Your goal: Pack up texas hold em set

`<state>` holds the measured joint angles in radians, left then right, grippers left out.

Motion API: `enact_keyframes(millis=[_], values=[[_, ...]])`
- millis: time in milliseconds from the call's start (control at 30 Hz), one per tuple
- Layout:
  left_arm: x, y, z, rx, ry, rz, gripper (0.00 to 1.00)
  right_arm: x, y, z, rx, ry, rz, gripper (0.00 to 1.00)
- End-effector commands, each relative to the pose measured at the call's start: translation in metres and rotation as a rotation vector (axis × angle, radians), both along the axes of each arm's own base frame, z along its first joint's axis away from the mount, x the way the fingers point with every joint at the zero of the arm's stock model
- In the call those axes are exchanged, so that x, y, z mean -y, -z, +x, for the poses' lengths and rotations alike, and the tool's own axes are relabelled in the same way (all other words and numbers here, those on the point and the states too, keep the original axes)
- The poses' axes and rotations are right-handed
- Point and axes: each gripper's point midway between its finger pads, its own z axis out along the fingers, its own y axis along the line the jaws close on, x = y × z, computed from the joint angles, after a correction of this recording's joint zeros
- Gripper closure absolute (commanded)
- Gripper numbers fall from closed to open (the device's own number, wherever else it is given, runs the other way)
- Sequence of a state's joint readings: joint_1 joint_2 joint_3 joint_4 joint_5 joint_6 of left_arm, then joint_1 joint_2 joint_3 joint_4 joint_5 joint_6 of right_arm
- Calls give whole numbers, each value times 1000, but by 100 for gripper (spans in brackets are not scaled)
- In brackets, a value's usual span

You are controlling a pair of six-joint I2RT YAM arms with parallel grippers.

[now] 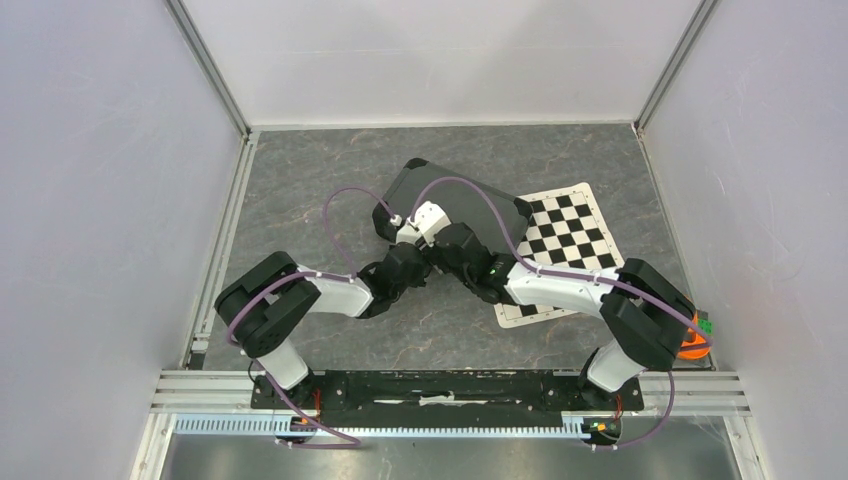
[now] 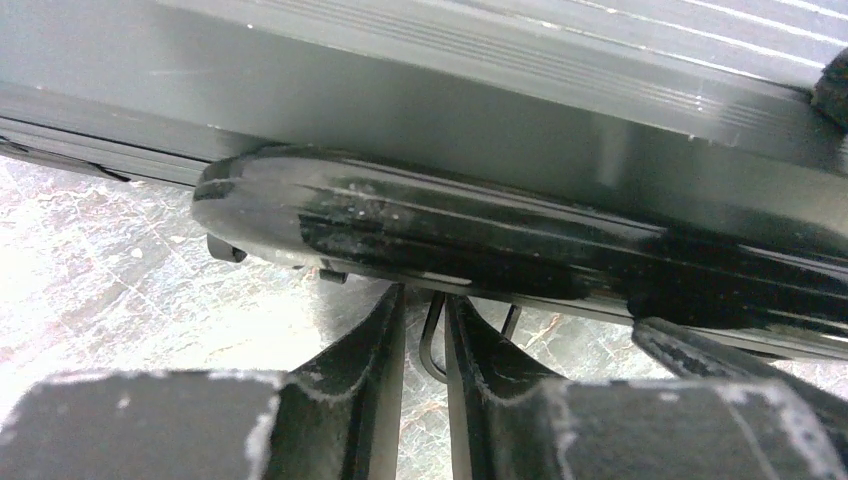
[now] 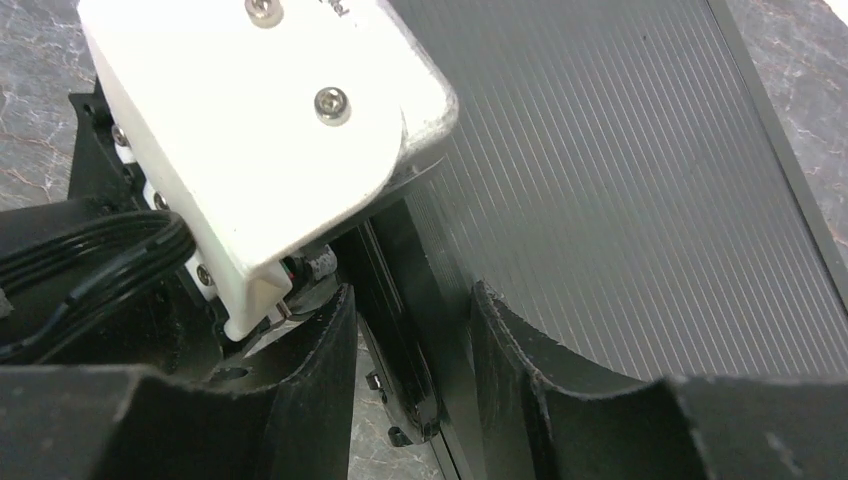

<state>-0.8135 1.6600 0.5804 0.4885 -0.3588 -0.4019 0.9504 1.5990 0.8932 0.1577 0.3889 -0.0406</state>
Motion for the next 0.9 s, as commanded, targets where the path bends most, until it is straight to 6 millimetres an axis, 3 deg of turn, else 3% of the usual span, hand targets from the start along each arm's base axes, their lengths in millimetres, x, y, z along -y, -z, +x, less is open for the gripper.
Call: enact_keyframes(millis=[0, 333, 867], values=[[-35, 22, -5, -42, -85, 257, 75, 58, 88, -29, -220, 49, -253, 65], [-49, 33, -41, -153, -97, 395, 78, 64, 92, -27, -227, 68, -257, 64], [-46, 56, -95, -362, -78, 373, 78, 69, 93, -26, -232, 78, -269, 65]])
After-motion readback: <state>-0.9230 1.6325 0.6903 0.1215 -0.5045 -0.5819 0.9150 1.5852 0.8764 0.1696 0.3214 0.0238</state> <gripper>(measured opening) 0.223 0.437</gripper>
